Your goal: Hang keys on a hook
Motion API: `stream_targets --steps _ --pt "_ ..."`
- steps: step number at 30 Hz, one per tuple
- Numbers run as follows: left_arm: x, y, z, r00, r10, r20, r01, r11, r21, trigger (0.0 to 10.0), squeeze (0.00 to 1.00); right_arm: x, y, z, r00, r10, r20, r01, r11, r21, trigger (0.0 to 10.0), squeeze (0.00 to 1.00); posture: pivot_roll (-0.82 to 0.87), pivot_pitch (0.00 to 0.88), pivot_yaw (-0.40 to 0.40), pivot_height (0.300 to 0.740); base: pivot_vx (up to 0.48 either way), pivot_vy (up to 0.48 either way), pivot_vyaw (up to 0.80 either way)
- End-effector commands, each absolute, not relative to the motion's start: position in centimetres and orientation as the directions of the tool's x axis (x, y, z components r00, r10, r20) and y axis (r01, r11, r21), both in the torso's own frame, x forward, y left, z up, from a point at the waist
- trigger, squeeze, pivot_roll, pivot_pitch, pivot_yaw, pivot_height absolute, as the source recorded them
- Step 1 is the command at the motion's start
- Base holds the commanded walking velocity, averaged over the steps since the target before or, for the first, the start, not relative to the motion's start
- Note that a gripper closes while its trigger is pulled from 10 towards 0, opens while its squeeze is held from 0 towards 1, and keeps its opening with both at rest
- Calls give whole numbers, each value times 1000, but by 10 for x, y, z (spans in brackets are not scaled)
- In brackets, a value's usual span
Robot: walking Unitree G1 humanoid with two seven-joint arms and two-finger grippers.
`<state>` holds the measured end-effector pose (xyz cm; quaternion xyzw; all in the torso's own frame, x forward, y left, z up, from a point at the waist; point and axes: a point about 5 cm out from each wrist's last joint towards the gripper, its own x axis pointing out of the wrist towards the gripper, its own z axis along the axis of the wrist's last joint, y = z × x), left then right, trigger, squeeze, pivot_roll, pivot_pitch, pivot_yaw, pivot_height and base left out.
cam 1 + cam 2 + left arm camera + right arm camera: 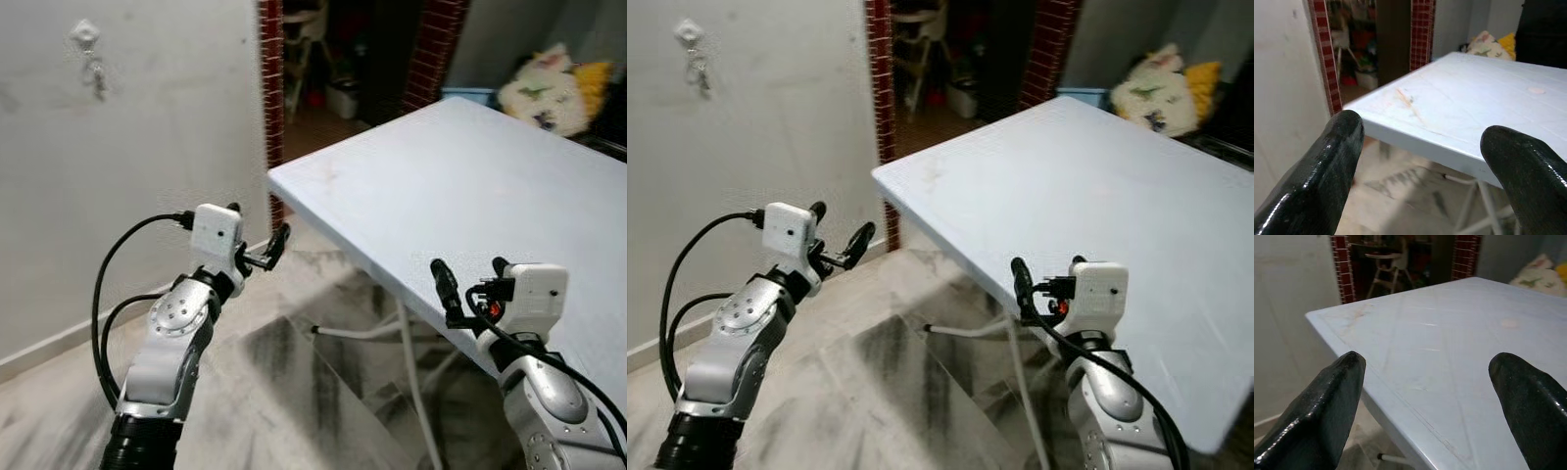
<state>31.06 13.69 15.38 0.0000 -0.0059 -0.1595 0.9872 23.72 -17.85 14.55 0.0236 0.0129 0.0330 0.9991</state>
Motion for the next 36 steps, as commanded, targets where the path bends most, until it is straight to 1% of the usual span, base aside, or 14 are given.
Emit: stream_targets --steps 1,4,10,14,21,36 --pt "317 139 156 959 -285 4 285 958 -34 10000 0 239 -177 150 998 70 -8 -69 996 48 10000 0 97 0 -41 740 0 0 -788" --pt "320 137 159 962 -274 11 274 960 -60 10000 0 239 -177 151 998 67 -7 -67 997 48 10000 0 97 0 -46 740 0 0 -788" --pt "323 130 160 961 -276 17 277 958 -70 10000 0 241 -175 152 997 71 -4 -71 996 51 10000 0 95 0 -53 740 0 0 -788" --pt "323 125 155 963 -268 -2 266 958 -109 10000 0 243 -173 152 997 76 -1 -75 996 53 10000 0 85 0 -57 740 0 0 -791" --pt "321 117 149 961 -275 -16 271 953 -138 10000 0 241 -171 151 998 70 -6 -70 996 60 10000 0 68 0 -50 740 0 0 -788" --pt "319 114 141 959 -281 -46 270 950 -158 10000 0 235 -175 149 998 56 -22 -54 997 54 10000 0 52 0 -47 740 0 0 -798"
